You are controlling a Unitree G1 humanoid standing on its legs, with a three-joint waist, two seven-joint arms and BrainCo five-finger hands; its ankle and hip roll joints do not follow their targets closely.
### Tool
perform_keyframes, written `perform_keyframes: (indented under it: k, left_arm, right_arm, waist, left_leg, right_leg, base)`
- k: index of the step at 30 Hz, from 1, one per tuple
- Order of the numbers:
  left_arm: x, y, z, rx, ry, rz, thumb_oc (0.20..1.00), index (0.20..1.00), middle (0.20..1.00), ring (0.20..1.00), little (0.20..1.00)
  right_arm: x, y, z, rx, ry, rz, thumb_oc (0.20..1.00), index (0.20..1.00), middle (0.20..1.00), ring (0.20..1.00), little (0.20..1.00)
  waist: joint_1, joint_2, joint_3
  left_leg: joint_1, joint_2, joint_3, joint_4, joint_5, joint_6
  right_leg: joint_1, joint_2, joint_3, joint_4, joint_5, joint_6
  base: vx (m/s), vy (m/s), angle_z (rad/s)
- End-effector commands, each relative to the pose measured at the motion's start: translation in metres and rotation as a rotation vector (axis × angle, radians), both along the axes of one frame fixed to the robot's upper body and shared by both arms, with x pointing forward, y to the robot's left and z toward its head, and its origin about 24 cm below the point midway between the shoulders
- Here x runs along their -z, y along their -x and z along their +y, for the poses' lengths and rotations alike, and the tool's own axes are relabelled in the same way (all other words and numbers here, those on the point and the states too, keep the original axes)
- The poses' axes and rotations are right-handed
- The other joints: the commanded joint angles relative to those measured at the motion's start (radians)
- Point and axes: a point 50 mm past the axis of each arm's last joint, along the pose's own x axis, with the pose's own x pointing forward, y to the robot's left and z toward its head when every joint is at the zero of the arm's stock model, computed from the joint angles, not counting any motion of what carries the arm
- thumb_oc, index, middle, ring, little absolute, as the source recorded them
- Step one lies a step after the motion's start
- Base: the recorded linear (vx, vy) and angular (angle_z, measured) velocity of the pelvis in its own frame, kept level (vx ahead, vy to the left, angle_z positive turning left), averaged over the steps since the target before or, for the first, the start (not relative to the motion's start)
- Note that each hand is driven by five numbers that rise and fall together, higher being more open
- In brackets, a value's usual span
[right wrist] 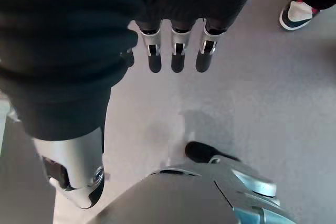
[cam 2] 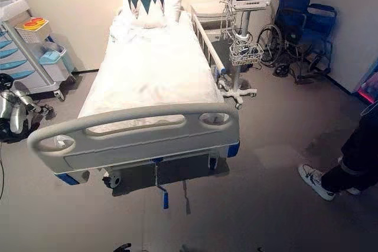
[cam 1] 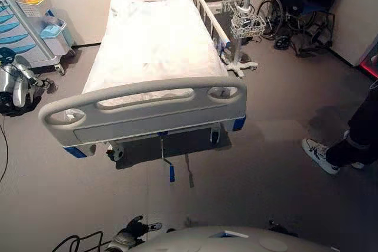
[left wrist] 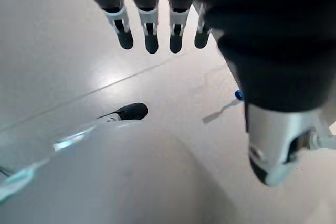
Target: Raise the hospital bed
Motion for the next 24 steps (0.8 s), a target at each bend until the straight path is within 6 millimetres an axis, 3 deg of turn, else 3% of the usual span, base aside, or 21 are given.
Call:
perform_keyframes:
  k: [1, 24]
  left_arm:
    - [-0.0001, -0.015, -0.0105, -0.011, 0.031, 0.001, 1.0, 1.0, 1.0, 1.0, 1.0]
    - [-0.0008, -0.018, -0.0109, 0.043, 0.014, -0.002, 1.0, 1.0, 1.0, 1.0, 1.0]
  right_arm:
    - [-0.0027, -0.0213, 0.0043, -0.026, -0.007, -0.035, 1.0, 1.0, 1.0, 1.0, 1.0]
    - [-0.0022, -0.0203, 0.0053, -0.023, -0.016, -0.031, 1.0, 1.0, 1.0, 1.0, 1.0]
  waist:
    - [0.035, -0.062, 0.0]
    - [0.042, -0.066, -0.001]
  left_leg:
    - [0.061, -0.063, 0.02, 0.007, -0.072, 0.071]
    - [0.059, -0.064, 0.012, 0.007, -0.071, 0.072]
  right_leg:
    - [-0.042, -0.062, 0.034, -0.032, 0.151, 0.117]
    - [-0.04, -0.064, 0.024, -0.031, 0.148, 0.117]
  base:
    - [0.2, -0.175, 0.04]
    - [0.0, 0.0, 0.0]
